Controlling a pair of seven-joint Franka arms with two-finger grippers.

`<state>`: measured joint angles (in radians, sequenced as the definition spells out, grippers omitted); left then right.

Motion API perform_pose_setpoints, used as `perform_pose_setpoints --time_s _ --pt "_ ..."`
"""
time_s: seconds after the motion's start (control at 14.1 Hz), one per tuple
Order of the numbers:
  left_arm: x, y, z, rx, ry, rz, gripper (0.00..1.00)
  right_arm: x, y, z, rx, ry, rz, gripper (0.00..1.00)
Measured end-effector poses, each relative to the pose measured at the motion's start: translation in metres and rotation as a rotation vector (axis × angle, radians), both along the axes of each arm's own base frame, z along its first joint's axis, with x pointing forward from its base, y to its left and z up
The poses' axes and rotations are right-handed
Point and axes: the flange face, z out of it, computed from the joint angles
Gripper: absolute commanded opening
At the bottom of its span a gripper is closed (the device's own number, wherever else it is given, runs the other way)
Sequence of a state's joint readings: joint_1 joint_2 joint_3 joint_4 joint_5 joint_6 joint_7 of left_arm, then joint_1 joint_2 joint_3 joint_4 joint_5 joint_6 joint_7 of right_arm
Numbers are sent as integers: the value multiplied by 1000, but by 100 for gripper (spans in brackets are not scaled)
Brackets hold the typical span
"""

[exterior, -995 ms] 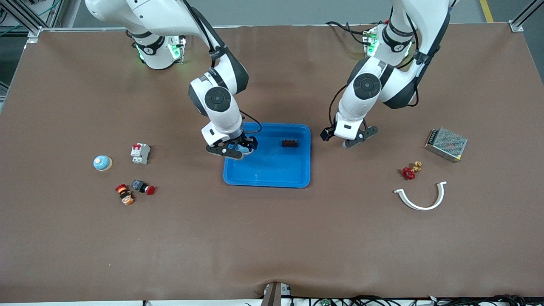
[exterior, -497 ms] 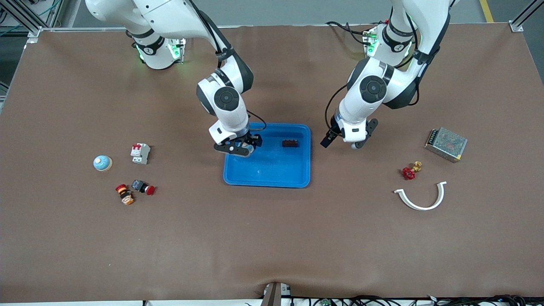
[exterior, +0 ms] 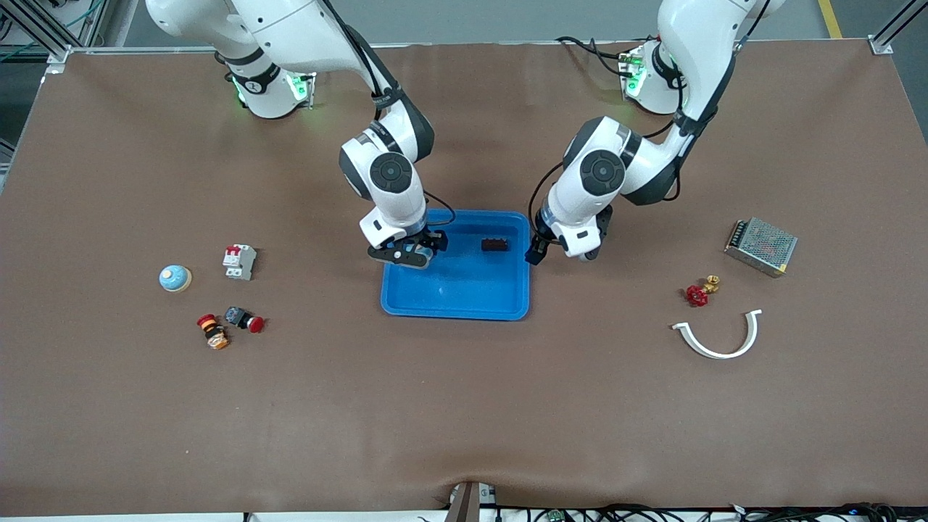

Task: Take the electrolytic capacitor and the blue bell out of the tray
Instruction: 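Grasp the second bell with the right gripper while the left gripper grasps the capacitor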

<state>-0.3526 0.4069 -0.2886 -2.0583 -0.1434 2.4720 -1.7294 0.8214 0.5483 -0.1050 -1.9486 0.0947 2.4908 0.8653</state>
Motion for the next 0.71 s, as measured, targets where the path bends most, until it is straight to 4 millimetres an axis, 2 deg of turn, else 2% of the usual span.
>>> perform_pose_setpoints --time_s 0.57,0.71 --pt "15 -33 -18 80 -7 285 100 6 -2 -10 -9 -1 -7 100" --pt "13 -42 -25 98 -8 320 100 7 0 -14 -11 0 -6 100"
